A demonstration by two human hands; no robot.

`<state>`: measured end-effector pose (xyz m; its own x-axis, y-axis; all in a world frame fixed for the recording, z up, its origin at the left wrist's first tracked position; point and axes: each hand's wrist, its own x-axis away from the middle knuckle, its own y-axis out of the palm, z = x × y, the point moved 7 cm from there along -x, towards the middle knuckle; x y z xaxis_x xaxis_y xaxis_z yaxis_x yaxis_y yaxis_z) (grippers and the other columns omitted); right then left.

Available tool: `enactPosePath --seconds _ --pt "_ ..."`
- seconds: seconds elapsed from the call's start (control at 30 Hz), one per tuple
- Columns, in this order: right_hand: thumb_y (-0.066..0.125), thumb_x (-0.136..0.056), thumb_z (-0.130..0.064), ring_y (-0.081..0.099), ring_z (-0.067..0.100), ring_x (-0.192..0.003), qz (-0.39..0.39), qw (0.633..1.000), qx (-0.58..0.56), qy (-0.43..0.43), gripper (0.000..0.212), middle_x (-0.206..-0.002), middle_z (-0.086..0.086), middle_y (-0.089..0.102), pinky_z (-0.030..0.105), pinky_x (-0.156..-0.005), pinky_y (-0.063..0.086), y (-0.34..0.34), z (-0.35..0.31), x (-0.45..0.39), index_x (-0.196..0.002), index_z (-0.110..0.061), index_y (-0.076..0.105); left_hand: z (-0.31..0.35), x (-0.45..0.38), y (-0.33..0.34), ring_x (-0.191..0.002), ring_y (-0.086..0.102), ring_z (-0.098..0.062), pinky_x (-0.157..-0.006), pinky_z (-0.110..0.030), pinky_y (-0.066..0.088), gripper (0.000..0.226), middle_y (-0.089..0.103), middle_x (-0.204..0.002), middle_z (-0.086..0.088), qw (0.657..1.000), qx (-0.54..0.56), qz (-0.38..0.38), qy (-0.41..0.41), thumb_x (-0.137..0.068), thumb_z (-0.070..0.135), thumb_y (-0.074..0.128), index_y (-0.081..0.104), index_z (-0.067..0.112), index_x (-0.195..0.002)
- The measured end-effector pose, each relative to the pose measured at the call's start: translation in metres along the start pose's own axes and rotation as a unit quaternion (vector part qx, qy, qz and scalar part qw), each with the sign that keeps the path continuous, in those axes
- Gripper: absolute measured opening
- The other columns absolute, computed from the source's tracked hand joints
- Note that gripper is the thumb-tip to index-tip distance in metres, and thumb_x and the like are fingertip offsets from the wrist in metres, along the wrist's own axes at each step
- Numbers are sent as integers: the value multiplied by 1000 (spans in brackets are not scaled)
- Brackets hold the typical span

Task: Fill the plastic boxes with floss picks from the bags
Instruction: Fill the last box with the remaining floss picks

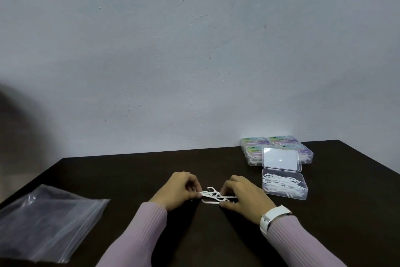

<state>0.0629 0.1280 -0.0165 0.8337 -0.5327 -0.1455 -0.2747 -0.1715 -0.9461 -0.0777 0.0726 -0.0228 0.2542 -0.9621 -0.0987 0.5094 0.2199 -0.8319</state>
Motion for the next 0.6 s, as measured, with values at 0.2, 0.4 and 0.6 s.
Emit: enactPosePath --seconds 0.2,0.4,0.6 --pt "56 -91 -29 54 16 -106 -18 999 31 17 23 -115 0 53 28 -84 44 -5 3 0 -110 -17 60 4 -1 6 -80 52 -2 -71 -12 45 8 57 -100 3 998 -60 -28 13 -90 23 62 62 17 -95" --pt "47 -95 -23 44 21 -118 -43 993 96 44 26 -124 6 44 35 -92 42 -1 5 2 -117 -10 54 7 -2 9 -86 49 -4 -71 -12 40 4 46 -97 10 993 -100 -51 19 -93 24 57 54 22 -91" --pt "39 -97 -15 32 26 -127 -55 970 235 32 32 -133 12 36 41 -98 35 8 5 0 -127 -4 43 7 2 1 -89 51 -5 -74 -14 41 1 53 -100 8 995 -90 -44 21 -94 23 55 54 22 -95"
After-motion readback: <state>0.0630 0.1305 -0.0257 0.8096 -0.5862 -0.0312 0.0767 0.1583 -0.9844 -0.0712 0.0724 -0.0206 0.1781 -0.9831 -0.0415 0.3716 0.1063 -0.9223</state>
